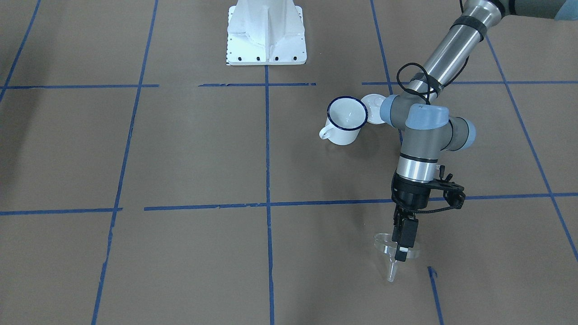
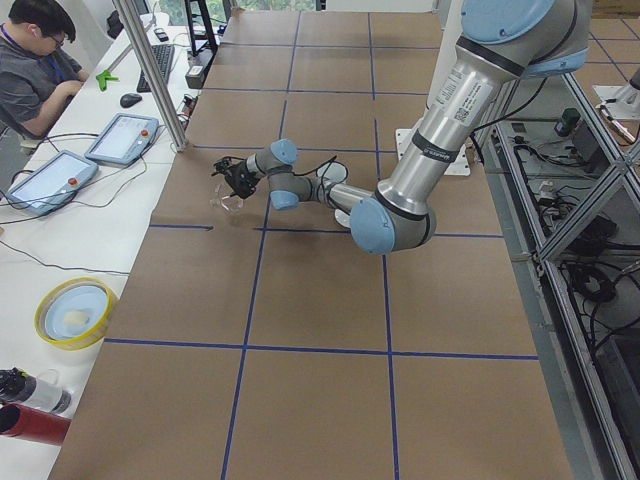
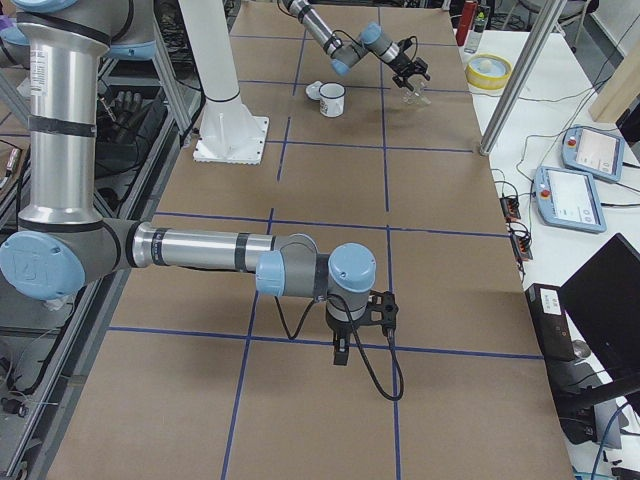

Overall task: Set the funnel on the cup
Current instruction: 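Grasp the glass funnel with the left gripper and lift it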

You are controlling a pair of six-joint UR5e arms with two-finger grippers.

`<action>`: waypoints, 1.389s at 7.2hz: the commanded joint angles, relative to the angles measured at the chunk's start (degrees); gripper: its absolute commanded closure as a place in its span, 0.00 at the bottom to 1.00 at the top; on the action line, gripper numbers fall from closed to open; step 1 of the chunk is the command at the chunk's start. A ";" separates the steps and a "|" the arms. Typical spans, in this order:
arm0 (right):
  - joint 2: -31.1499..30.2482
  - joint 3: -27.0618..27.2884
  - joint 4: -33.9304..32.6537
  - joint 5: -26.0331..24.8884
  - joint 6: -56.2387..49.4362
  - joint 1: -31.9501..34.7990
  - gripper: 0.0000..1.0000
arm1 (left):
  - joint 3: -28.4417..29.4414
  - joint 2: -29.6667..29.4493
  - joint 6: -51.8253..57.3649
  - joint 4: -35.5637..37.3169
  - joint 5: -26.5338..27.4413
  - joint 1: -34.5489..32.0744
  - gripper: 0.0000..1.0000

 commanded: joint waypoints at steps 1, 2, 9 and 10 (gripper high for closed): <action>0.00 0.00 0.00 0.00 0.00 0.00 0.00 | 1.48 -0.74 0.13 -1.35 -0.16 -1.04 0.24; 0.00 0.00 0.00 0.00 0.00 0.00 0.00 | 1.83 -0.74 0.13 -1.80 -0.33 -1.21 0.42; 0.00 0.00 0.00 0.00 0.00 0.00 0.00 | 1.84 -0.65 4.69 -4.26 -1.30 -1.83 0.40; 0.00 0.00 0.00 0.00 0.00 0.00 0.00 | 1.83 -0.65 4.70 -4.26 -1.30 -1.83 0.14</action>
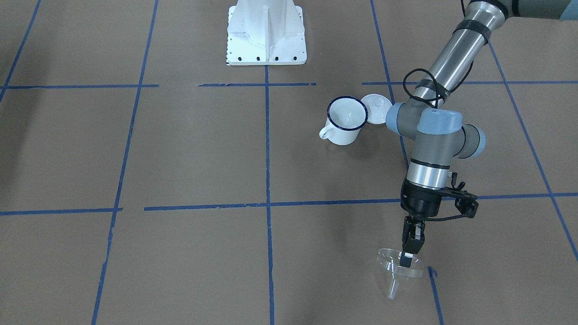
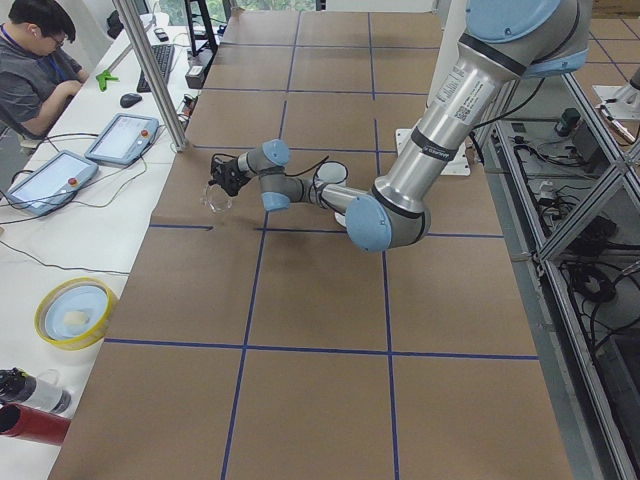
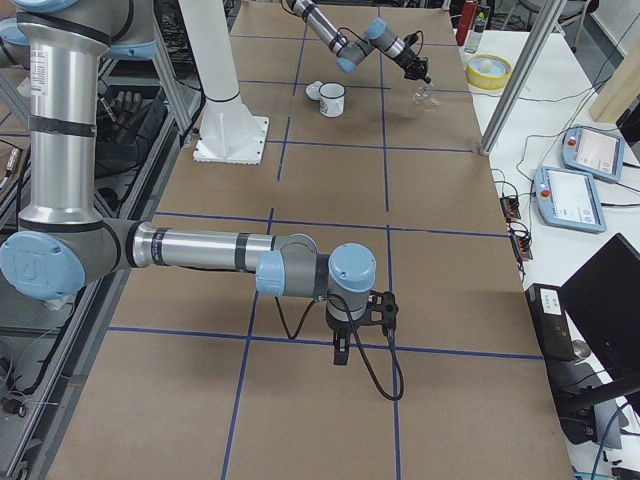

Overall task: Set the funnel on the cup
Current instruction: 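Grasp the glass funnel with the left gripper and lift it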

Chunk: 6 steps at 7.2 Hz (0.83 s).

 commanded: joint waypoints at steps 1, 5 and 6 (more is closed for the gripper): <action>0.00 0.00 0.00 0.00 0.00 0.00 0.00 | 0.11 -0.05 0.64 -0.09 -0.09 -0.06 0.12; 0.00 0.00 0.00 0.00 0.00 0.00 0.00 | 3.44 -0.58 0.72 -0.36 -2.20 -0.23 0.13; 0.00 0.00 0.00 0.00 0.00 0.00 0.00 | 5.72 -2.41 0.72 -1.05 -2.72 -0.67 0.20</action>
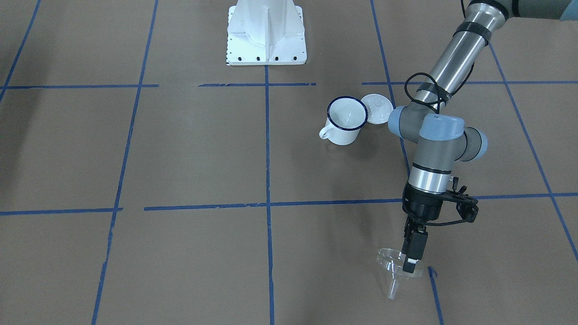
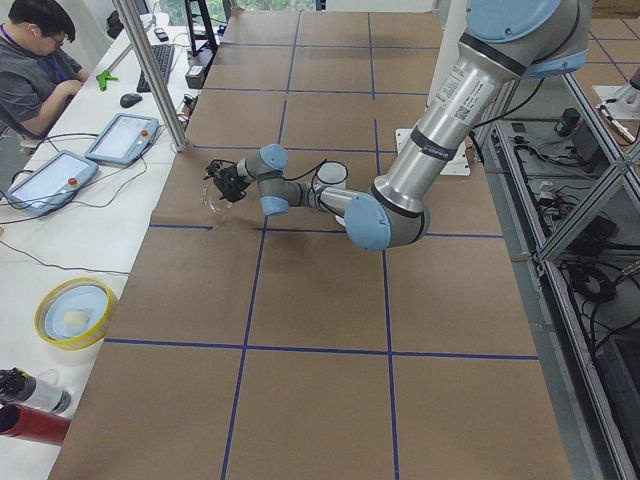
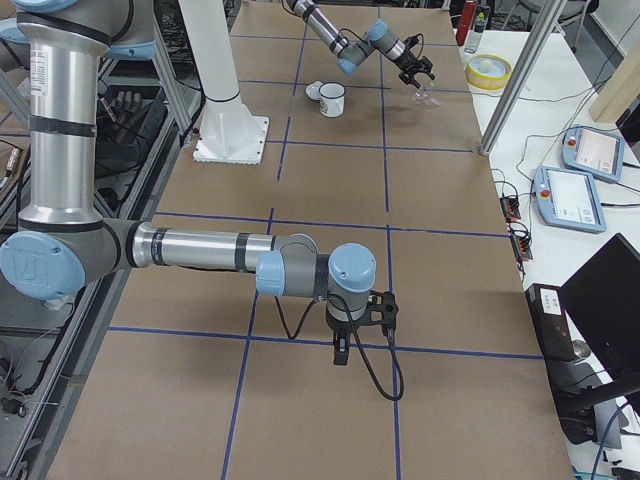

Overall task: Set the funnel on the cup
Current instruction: 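Grasp the glass funnel with the left gripper and lift it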

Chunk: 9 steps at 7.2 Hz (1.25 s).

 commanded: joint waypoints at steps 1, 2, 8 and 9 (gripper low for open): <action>0.00 0.00 0.00 0.00 0.00 0.00 0.00 | 3.41 -2.25 0.03 -1.01 -1.10 -0.96 0.32; 0.00 0.00 0.00 0.00 0.00 0.00 0.00 | 3.51 -2.35 0.03 -1.19 -1.28 -1.14 0.53; 0.00 0.00 0.00 0.00 0.00 0.00 0.00 | 2.20 -3.05 -0.06 -5.13 -3.37 -3.41 1.00; 0.00 0.00 0.00 0.00 0.00 0.00 0.00 | -1.72 -2.88 0.11 -5.06 -3.91 -4.38 1.00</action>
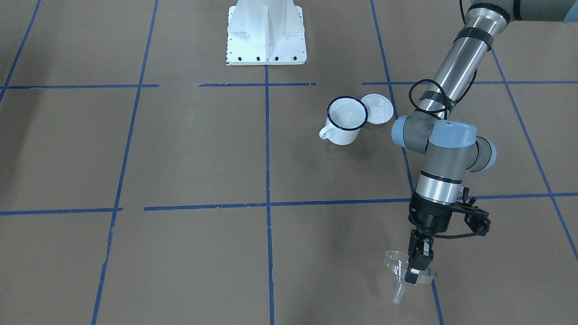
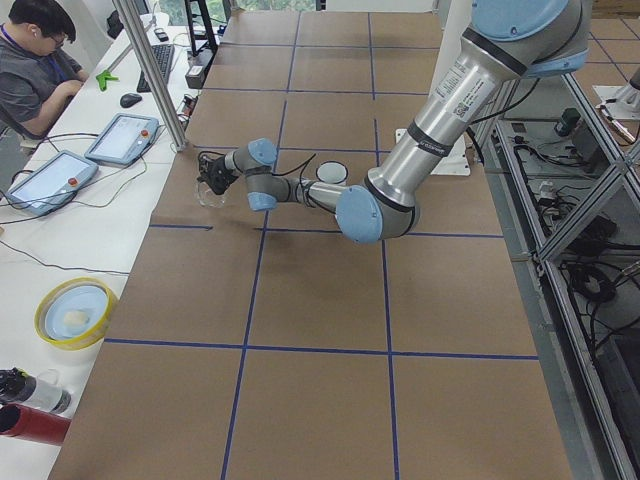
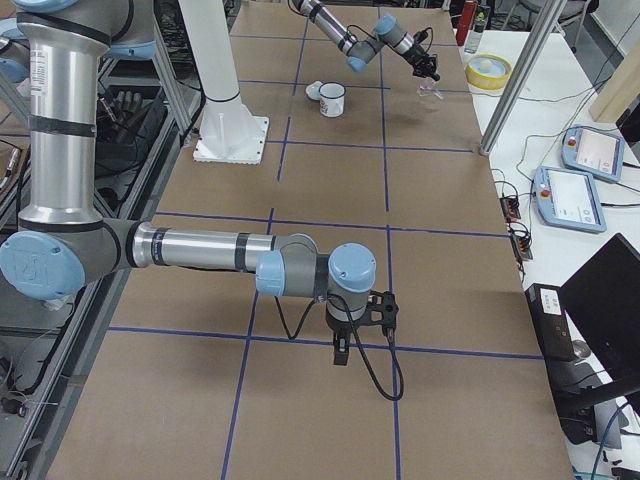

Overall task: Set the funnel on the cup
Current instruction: 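Grasp the glass funnel with the left gripper and lift it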

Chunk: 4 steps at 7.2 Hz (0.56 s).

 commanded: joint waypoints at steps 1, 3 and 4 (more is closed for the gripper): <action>0.00 0.00 0.00 0.00 0.00 0.00 0.00 | -8.65 0.60 0.39 1.23 -5.01 -1.34 1.00; 0.00 0.00 0.00 0.00 0.00 0.00 0.00 | -23.21 1.83 4.67 19.08 -10.03 -1.34 1.00; 0.00 0.00 0.00 0.00 0.00 0.00 0.00 | -30.42 1.84 7.22 28.83 -15.72 -1.26 1.00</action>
